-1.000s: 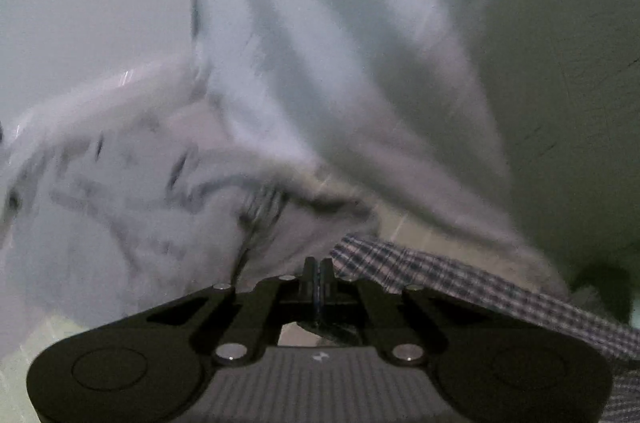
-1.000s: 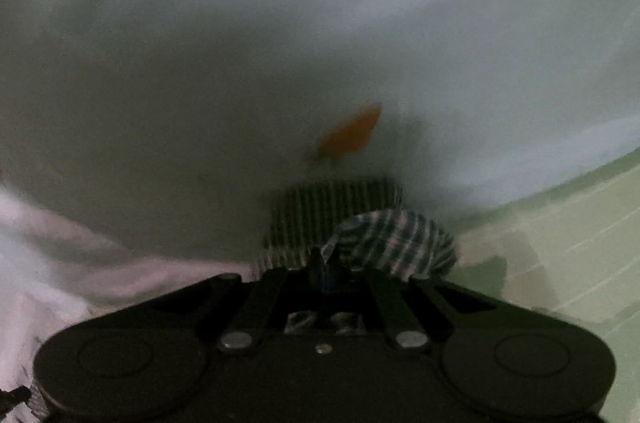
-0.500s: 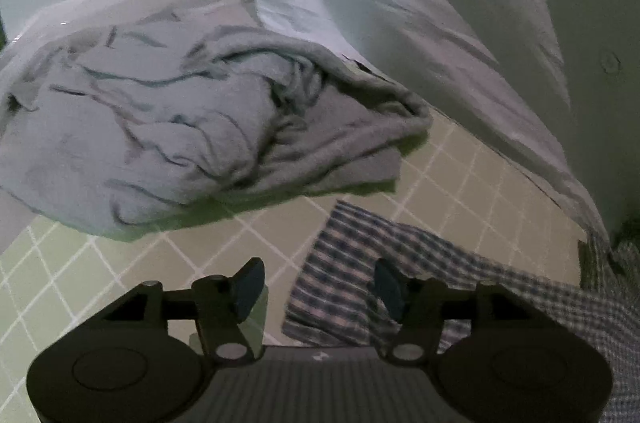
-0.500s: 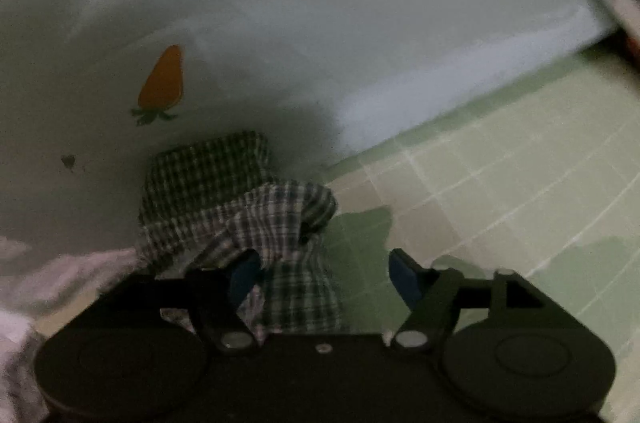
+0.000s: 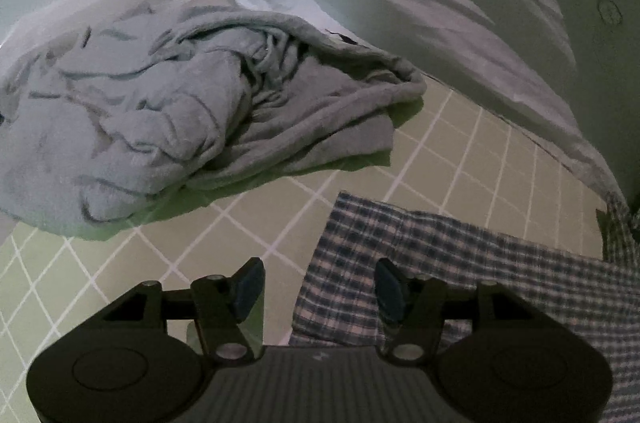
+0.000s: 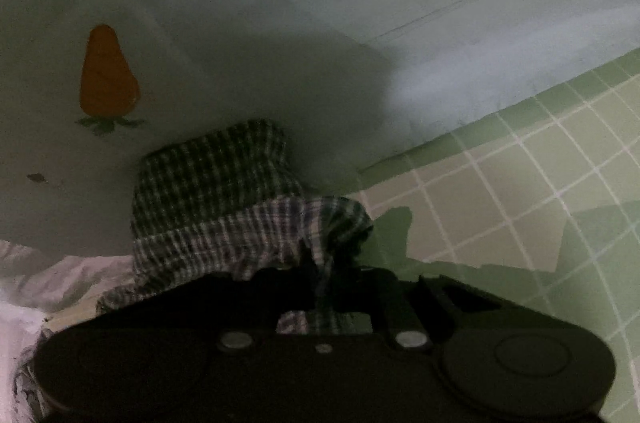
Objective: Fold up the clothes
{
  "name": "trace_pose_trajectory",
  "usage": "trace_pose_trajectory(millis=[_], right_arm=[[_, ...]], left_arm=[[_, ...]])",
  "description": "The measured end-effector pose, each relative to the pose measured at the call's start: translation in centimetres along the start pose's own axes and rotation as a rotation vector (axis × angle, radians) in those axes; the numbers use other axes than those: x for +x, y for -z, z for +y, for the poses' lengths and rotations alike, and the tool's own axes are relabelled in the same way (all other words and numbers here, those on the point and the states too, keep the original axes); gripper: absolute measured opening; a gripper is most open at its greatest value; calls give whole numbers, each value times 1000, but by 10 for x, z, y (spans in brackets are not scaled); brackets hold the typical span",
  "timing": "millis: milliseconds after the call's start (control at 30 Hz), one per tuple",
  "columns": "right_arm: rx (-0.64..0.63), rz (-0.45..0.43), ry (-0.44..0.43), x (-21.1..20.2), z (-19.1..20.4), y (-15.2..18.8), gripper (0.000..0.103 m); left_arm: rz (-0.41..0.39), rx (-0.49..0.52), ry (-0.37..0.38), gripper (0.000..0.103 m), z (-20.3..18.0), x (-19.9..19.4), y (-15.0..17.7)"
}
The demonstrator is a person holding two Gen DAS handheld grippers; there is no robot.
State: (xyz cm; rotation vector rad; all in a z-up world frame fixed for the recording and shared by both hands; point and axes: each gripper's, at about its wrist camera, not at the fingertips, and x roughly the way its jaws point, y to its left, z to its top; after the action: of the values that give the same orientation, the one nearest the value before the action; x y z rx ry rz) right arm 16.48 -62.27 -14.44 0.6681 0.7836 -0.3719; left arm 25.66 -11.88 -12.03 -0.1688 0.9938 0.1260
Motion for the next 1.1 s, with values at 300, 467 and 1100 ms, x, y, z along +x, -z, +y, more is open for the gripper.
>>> trace_pose_trajectory(millis=[300, 467, 1100], right_arm=[[-46, -78, 37, -74, -9, 35, 46], [-48, -56, 39, -125, -22, 93, 46], [-277, -89, 85, -226, -22, 228, 103]], left_arm=[[-57, 82, 177, 2, -27, -22, -6], [-114, 219, 362, 2, -78, -85, 9], [3, 474, 367, 84, -123, -187, 183]])
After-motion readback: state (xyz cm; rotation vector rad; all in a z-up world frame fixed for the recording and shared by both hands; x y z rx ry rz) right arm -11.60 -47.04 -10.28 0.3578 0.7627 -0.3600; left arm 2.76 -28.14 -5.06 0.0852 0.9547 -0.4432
